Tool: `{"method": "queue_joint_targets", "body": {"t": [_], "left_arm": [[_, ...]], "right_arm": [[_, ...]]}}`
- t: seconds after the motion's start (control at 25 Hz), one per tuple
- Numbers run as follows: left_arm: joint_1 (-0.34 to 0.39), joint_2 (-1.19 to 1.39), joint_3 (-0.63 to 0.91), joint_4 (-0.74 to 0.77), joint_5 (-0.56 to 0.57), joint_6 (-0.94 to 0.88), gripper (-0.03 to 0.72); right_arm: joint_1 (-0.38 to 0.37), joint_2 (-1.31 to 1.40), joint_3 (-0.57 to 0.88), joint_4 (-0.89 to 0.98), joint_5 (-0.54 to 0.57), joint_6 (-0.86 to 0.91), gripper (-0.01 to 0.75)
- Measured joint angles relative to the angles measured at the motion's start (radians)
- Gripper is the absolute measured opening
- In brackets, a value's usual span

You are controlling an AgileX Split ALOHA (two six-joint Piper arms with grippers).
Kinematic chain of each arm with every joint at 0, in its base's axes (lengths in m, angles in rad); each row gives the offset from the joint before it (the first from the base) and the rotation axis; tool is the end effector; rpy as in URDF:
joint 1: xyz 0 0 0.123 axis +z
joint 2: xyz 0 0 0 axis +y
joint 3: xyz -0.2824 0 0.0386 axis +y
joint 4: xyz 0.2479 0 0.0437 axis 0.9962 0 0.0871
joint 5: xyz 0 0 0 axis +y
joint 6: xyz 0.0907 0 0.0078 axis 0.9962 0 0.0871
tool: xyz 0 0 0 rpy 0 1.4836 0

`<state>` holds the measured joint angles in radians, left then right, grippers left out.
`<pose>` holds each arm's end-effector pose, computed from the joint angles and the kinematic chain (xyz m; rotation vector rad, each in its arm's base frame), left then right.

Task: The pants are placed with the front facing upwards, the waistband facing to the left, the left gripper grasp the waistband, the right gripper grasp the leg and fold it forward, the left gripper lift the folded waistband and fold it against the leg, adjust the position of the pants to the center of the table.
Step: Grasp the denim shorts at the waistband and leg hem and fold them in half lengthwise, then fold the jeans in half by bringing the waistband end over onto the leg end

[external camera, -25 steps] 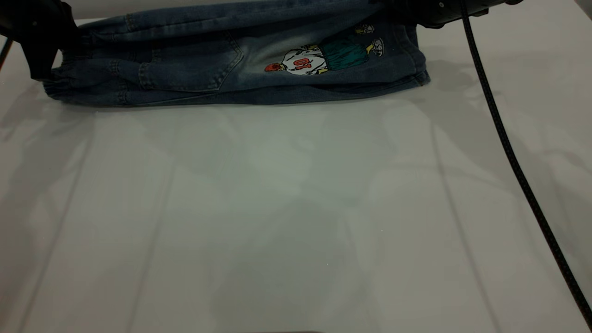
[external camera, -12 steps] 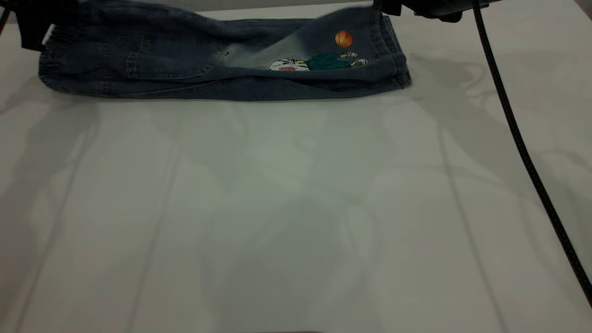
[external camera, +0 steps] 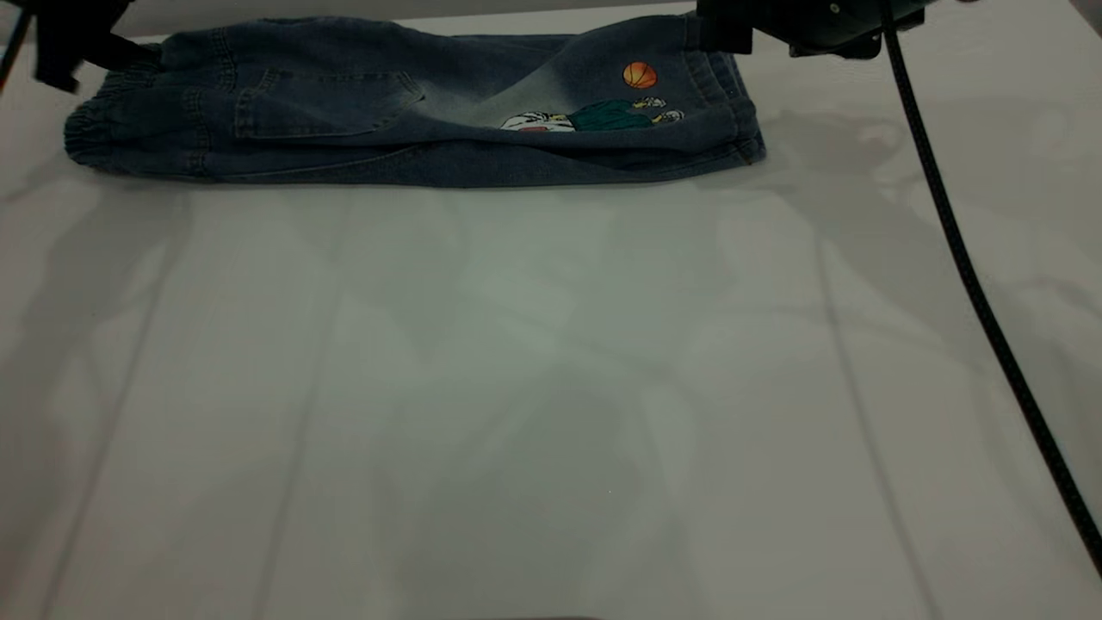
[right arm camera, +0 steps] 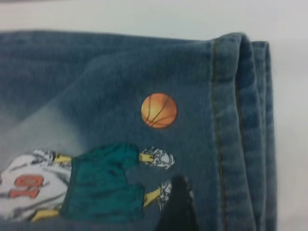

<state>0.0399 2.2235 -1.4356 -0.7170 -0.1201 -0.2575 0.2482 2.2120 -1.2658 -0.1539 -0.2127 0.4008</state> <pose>0.4817 0.0263 0.1269 -1.1110 1.9140 -0.4396 0.4381 0.1140 0.0956 -0.0156 2.2368 0.3092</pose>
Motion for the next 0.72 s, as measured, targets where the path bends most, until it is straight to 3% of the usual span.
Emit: {"method": "queue_joint_targets", "body": {"t": [0.2, 0.4, 0.56, 0.72], "left_arm": [[0.028, -0.072, -0.010, 0.285, 0.181, 0.342, 0.427], [0.056, -0.087, -0.036, 0.372, 0.447, 0.573, 0.427], [0.081, -0.087, -0.079, 0.408, 0.573, 0.654, 0.427], [0.118, -0.087, -0.139, 0.448, 0.619, 0.646, 0.427]], "right_arm": [[0.022, -0.100, -0.003, -0.128, 0.173, 0.000, 0.540], [0.076, -0.137, -0.049, -0.177, 0.331, -0.001, 0.540], [0.120, -0.137, -0.120, -0.180, 0.435, -0.002, 0.540], [0.154, -0.138, -0.194, -0.168, 0.544, -0.002, 0.540]]}}
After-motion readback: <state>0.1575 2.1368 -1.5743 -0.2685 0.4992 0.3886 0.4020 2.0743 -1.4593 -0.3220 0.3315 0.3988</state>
